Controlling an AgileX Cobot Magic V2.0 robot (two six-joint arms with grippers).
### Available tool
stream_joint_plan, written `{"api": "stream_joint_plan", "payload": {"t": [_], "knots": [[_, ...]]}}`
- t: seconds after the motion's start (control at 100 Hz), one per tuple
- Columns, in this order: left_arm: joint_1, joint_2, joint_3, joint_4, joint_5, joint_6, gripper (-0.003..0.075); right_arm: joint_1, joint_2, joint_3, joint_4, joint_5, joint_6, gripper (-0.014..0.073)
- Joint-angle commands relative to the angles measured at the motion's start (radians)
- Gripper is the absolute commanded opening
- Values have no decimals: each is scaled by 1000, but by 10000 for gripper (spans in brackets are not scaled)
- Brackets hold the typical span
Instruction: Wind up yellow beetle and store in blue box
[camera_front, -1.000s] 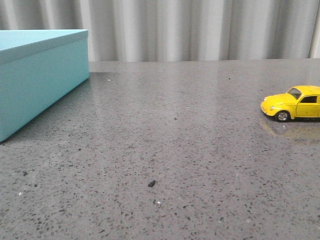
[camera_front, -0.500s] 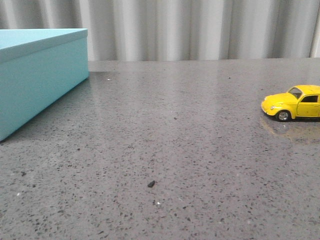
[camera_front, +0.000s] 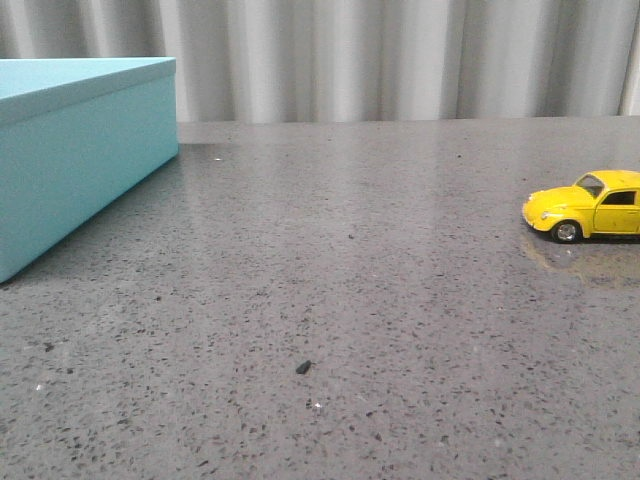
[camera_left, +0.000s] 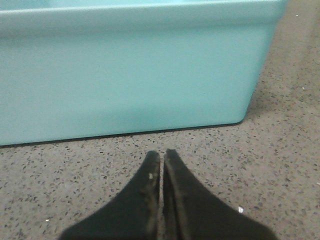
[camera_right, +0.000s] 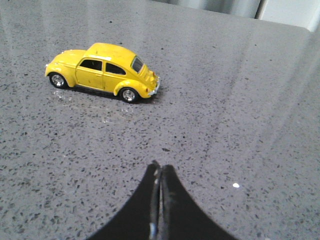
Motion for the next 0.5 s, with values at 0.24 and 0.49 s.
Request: {"api": "stream_joint_plan", "payload": {"t": [0.24, 0.49], "knots": [[-3, -33, 27, -10, -56, -7, -21, -4, -14, 27, 0, -64, -5, -53], [-3, -33, 27, -10, -56, -7, -21, -4, -14, 27, 0, -197, -5, -53]]}}
